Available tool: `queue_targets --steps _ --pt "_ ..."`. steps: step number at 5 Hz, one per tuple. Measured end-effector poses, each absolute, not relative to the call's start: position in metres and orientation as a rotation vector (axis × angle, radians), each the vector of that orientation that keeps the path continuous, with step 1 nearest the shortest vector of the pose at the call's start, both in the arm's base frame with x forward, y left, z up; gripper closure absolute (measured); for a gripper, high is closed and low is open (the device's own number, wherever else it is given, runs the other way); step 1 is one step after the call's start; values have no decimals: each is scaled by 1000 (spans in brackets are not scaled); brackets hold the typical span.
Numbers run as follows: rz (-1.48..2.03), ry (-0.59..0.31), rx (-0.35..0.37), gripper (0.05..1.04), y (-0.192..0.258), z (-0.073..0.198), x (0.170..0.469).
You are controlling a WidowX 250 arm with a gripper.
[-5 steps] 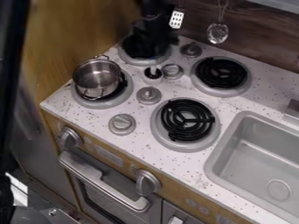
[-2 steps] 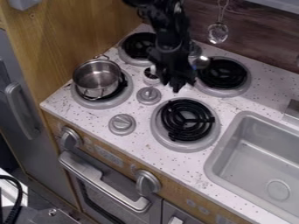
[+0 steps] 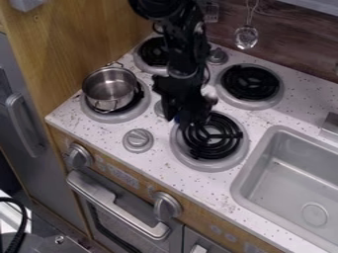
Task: Put the blue spoon on the right lower burner
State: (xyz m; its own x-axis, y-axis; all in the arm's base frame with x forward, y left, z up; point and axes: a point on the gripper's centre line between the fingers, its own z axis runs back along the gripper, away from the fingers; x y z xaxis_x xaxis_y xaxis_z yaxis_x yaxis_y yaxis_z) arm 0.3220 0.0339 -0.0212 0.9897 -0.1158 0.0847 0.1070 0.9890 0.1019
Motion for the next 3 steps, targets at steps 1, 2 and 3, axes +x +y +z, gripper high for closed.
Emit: queue_targets --steps 1,2,3 --pt "-120 -46 62 714 27 -22 314" --pt "-119 -16 -16 714 12 -28 314" --pt "-130 -7 -49 649 -1 -33 318"
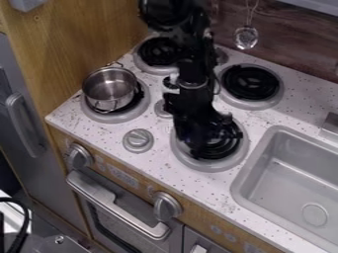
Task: Put the blue spoon on the right lower burner
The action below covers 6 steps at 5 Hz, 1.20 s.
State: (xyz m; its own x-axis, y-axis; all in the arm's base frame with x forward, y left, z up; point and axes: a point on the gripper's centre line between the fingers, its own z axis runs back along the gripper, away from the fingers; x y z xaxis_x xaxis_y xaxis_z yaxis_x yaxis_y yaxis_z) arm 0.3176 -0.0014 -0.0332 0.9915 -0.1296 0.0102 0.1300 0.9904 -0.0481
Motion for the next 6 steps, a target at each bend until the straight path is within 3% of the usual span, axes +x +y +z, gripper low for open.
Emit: queue_targets --steps 1,2,3,4,6 --pt "-146 9 -25 332 -7 -31 318" --pt "-147 23 99 98 -1 -24 322" --pt "-117 -123 62 87 -10 15 334" --pt "-129 -174 92 87 -6 36 335" --pt "-127 -182 94 87 -5 38 336"
